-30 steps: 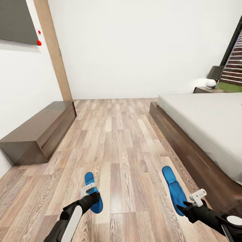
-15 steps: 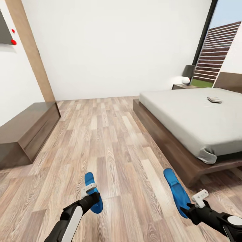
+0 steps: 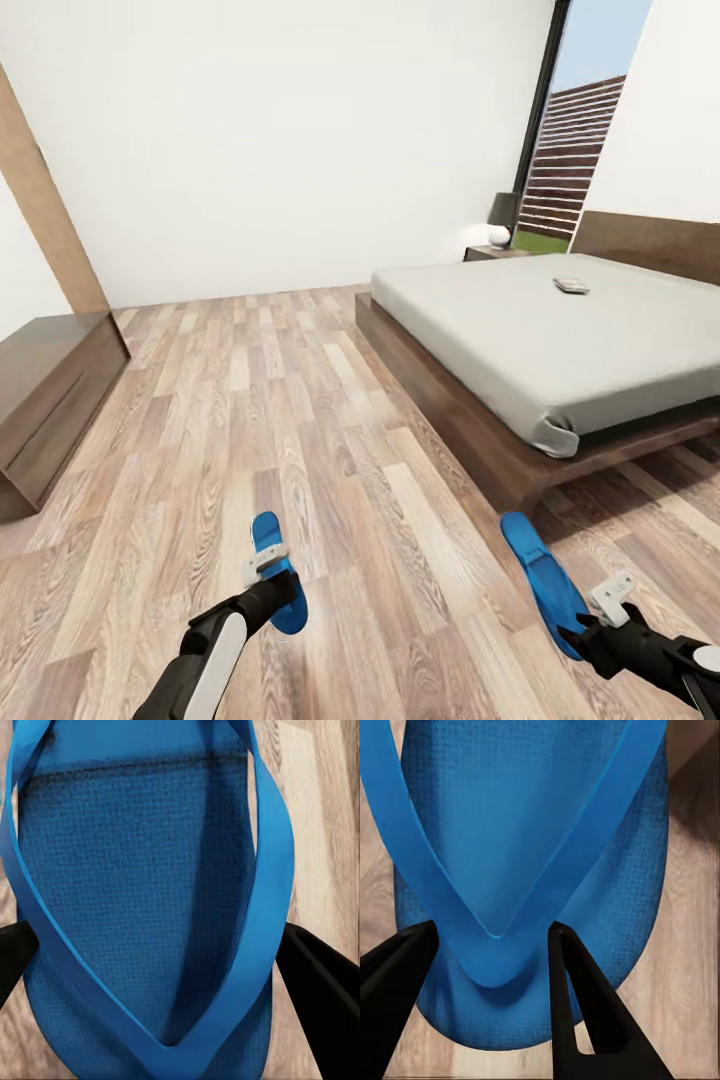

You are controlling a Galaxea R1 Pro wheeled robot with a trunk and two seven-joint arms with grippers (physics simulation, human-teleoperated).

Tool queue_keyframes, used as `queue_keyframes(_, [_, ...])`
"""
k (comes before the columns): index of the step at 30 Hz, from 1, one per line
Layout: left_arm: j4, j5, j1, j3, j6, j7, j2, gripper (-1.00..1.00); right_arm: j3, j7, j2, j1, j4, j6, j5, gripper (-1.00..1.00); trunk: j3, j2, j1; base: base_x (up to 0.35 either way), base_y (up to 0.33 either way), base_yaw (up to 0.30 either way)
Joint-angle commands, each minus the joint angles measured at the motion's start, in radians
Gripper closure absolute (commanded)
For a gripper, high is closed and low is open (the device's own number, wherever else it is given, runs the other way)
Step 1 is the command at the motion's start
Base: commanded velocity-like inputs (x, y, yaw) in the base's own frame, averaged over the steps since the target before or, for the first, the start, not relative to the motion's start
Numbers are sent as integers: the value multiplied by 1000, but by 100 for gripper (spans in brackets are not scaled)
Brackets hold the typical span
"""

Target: In the bedroom, move the book from the bed onto either nightstand, and place the two sandals side by side next to the bed.

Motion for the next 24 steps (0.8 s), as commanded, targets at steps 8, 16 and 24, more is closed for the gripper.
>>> queue_keyframes(8, [0, 12, -3, 0, 6, 25, -27, 100, 2, 12, -74, -53, 116, -5, 6, 100, -1, 0, 0, 0, 0, -265])
queue_keyframes(16, [-11, 64, -41, -125, 75, 258, -52, 100, 8, 46, -110, -214, 386, -179, 61, 100, -1, 0, 0, 0, 0, -265])
queue_keyframes(24, [0, 155, -56, -155, 80, 402, -50, 100, 8, 161, -172, -506, 763, -215, 151, 100, -1, 0, 0, 0, 0, -265])
